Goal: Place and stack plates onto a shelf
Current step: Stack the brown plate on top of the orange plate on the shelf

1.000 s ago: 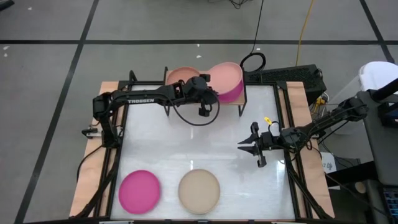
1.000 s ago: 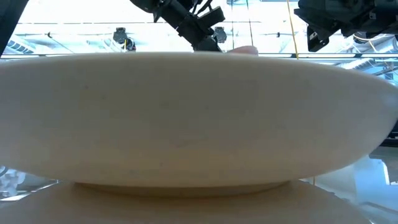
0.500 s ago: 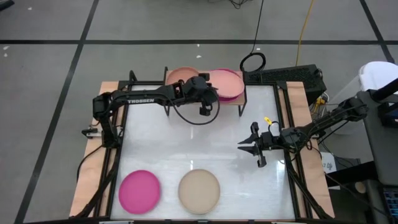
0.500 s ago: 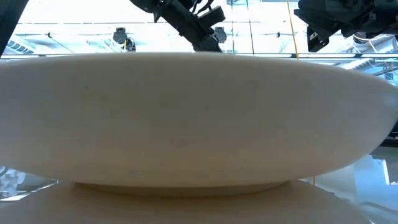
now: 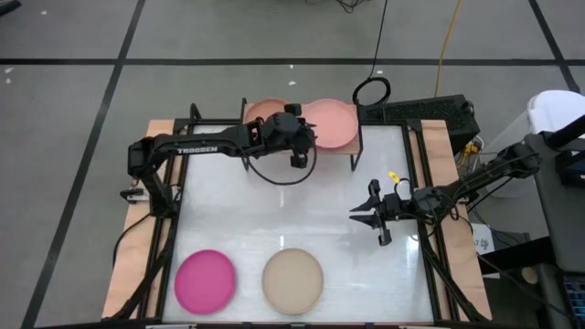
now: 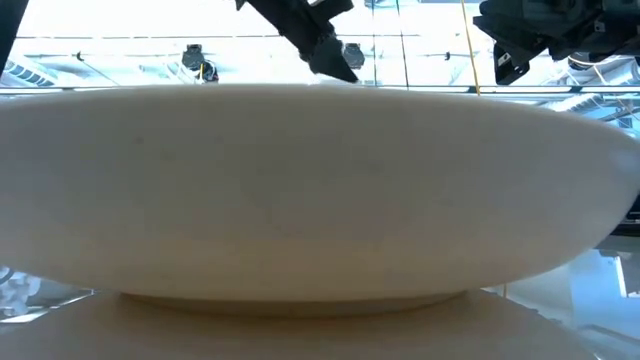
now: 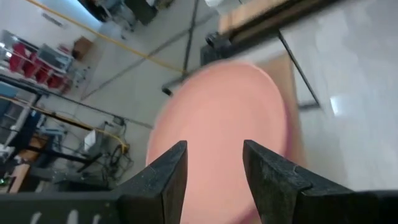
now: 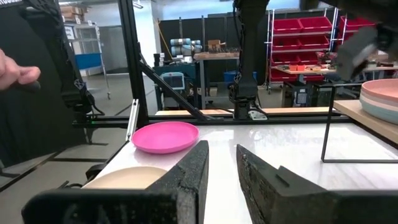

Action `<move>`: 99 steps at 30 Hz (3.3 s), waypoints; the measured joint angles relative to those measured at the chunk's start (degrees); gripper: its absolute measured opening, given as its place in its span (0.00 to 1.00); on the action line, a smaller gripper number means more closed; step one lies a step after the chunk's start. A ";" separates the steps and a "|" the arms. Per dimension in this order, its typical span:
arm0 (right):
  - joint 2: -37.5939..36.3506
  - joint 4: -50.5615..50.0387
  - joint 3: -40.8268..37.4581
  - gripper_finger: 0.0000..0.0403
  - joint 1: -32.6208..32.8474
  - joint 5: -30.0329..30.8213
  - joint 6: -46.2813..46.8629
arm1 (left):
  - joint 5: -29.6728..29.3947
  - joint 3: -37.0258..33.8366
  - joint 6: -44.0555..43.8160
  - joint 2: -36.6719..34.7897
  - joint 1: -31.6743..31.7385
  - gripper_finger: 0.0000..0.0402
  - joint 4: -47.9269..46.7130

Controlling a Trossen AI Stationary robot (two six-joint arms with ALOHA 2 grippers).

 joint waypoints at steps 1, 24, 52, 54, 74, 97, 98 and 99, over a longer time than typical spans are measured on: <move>0.00 -0.02 0.00 0.16 0.00 -0.03 0.04 | -0.73 -0.05 -0.16 -0.93 -0.50 0.40 -1.70; 0.02 -8.79 0.02 0.16 0.11 0.15 4.07 | -7.00 -20.74 -29.43 -38.23 -25.11 0.40 -6.18; 10.29 -33.41 29.77 0.24 -0.61 -6.31 -18.68 | -8.26 -61.83 -34.70 -43.41 -29.50 0.40 51.55; 13.13 -33.13 29.87 0.26 -0.61 -8.65 -18.77 | -8.26 -61.83 -34.70 -43.41 -29.50 0.40 51.55; 39.36 -32.69 34.15 0.42 5.19 -11.74 -25.12 | -8.26 -61.81 -36.52 -43.41 -29.50 0.40 48.45; 56.55 -23.09 37.03 0.58 12.90 -7.17 -27.45 | -8.31 -61.79 -38.99 -43.41 -29.46 0.40 45.49; 56.81 -23.09 37.03 0.57 12.90 -7.17 -27.48 | -8.31 -61.79 -39.09 -43.41 -29.46 0.40 45.47; 57.06 -23.09 37.03 0.57 12.90 -7.17 -27.60 | -8.31 -61.79 -39.20 -43.41 -29.46 0.40 45.35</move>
